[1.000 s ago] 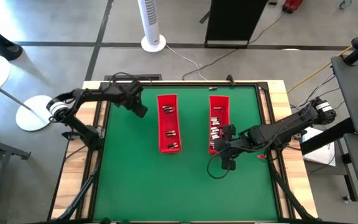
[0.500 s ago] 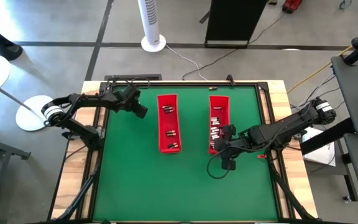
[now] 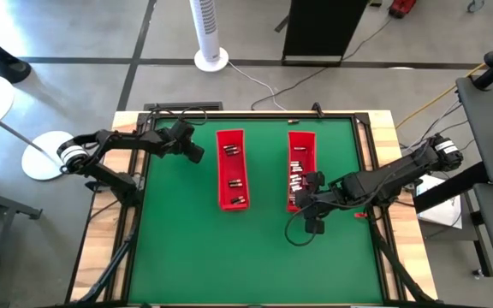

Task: Sort batteries
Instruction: Put the silver battery into the right red bin

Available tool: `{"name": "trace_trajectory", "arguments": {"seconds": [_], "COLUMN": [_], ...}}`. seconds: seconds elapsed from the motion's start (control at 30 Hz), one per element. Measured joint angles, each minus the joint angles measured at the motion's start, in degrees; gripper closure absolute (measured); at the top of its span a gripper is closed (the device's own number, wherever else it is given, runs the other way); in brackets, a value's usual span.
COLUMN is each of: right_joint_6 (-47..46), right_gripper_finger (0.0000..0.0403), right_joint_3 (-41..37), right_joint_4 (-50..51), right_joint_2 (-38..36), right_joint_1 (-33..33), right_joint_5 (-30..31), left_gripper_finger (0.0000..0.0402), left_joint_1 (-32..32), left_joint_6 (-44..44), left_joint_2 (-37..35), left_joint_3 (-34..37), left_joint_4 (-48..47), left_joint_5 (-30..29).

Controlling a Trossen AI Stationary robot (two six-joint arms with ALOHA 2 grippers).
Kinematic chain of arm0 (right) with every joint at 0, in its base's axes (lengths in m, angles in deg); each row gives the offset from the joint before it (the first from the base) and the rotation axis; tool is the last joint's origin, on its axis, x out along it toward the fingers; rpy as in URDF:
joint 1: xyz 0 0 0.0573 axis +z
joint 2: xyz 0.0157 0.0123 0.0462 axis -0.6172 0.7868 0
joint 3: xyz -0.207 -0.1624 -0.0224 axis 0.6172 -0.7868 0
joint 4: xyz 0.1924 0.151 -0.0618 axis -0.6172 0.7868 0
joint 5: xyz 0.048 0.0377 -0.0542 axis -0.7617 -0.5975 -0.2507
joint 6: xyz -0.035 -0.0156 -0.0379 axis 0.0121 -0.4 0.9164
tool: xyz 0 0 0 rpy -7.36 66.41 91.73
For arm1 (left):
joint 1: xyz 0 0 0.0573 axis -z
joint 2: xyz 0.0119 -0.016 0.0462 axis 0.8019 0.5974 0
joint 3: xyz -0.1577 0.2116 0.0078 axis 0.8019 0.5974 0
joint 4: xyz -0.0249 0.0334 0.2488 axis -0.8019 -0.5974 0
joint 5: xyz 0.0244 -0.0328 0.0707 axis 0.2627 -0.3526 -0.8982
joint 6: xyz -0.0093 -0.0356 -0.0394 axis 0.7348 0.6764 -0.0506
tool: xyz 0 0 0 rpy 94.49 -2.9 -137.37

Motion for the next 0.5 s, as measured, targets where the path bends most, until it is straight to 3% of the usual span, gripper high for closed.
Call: {"name": "trace_trajectory", "arguments": {"seconds": [0.2,0.5], "right_joint_6": [-0.47,-0.43], "right_gripper_finger": [0.0216,0.0216], "right_joint_3": [0.00,0.00], "right_joint_4": [0.22,0.22], "right_joint_2": [0.00,0.00], "right_joint_1": [0.00,0.00], "right_joint_5": [-0.03,-0.03], "left_gripper_finger": [0.0312,0.0266], "left_joint_1": [0.00,-0.11], "left_joint_6": [0.99,0.73], "left_joint_2": [0.00,-0.07], "left_joint_3": [-0.02,-1.10], "left_joint_4": [-0.55,-4.70], "left_joint_5": [0.03,-0.19]}}
